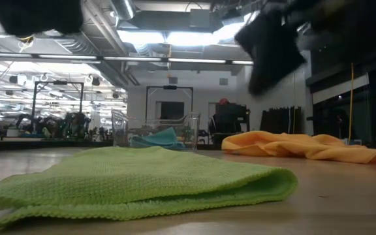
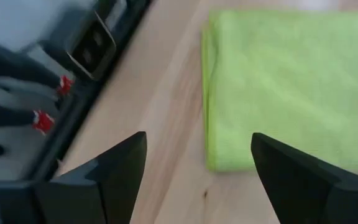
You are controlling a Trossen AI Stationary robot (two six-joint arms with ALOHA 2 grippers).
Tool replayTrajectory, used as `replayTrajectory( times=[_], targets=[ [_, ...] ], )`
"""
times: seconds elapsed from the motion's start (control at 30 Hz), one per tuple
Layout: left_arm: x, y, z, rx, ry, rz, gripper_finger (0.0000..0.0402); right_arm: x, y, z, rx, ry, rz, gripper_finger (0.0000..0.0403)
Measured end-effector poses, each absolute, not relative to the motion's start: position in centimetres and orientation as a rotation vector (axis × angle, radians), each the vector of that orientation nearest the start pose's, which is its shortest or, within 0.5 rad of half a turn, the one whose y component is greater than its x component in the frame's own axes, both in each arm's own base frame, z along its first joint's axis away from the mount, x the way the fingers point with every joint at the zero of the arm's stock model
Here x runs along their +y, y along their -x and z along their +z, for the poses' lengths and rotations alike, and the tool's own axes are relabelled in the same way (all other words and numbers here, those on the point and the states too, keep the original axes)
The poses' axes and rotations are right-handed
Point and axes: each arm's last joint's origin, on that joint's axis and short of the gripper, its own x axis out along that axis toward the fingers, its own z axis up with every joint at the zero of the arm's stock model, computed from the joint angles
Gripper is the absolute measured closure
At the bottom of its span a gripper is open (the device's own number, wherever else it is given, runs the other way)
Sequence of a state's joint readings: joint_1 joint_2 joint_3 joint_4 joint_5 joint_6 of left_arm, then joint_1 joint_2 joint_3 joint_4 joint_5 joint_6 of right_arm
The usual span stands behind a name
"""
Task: Fold microfiber towels
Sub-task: Fold the green microfiber towel
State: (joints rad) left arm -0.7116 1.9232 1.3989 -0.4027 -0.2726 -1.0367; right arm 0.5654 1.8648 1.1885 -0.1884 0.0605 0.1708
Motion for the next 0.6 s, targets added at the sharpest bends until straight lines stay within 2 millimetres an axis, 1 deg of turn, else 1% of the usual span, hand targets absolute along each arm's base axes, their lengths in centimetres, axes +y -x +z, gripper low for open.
replayTrajectory(
  times=[0.07, 0.17, 0.2, 0.27, 0.33, 0.4, 0.47, 0.6],
  targets=[
    [-26.8, -32.2, 20.8, 0.912, 0.509, 0.022, 0.0164, 20.5, -33.0, 16.7, 0.899, 0.113, 0.388, 0.0111],
    [-28.2, -33.3, 21.6, 0.911, 0.451, -0.049, 0.0171, 20.5, -33.2, 16.5, 0.893, 0.105, 0.392, 0.0111],
    [-28.3, -33.4, 21.9, 0.927, 0.412, -0.043, 0.0174, 20.6, -33.3, 16.6, 0.881, 0.101, 0.393, 0.0111],
    [-28.4, -33.0, 22.1, 0.982, 0.312, 0.017, 0.0178, 20.7, -33.4, 16.7, 0.862, 0.101, 0.401, 0.0111],
    [-28.1, -32.5, 21.6, 1.031, 0.251, 0.095, 0.0179, 20.7, -33.5, 16.8, 0.845, 0.105, 0.408, 0.0111],
    [-28.0, -32.0, 21.3, 1.051, 0.240, 0.138, 0.0180, 20.7, -33.7, 16.6, 0.834, 0.124, 0.418, 0.0111],
    [-28.1, -31.9, 20.7, 1.044, 0.257, 0.142, 0.0180, 20.6, -33.9, 16.1, 0.841, 0.150, 0.422, 0.0111],
    [-28.2, -31.9, 18.8, 0.998, 0.349, 0.137, 0.0180, 20.3, -34.3, 15.3, 0.846, 0.167, 0.410, 0.0111]
  ],
)
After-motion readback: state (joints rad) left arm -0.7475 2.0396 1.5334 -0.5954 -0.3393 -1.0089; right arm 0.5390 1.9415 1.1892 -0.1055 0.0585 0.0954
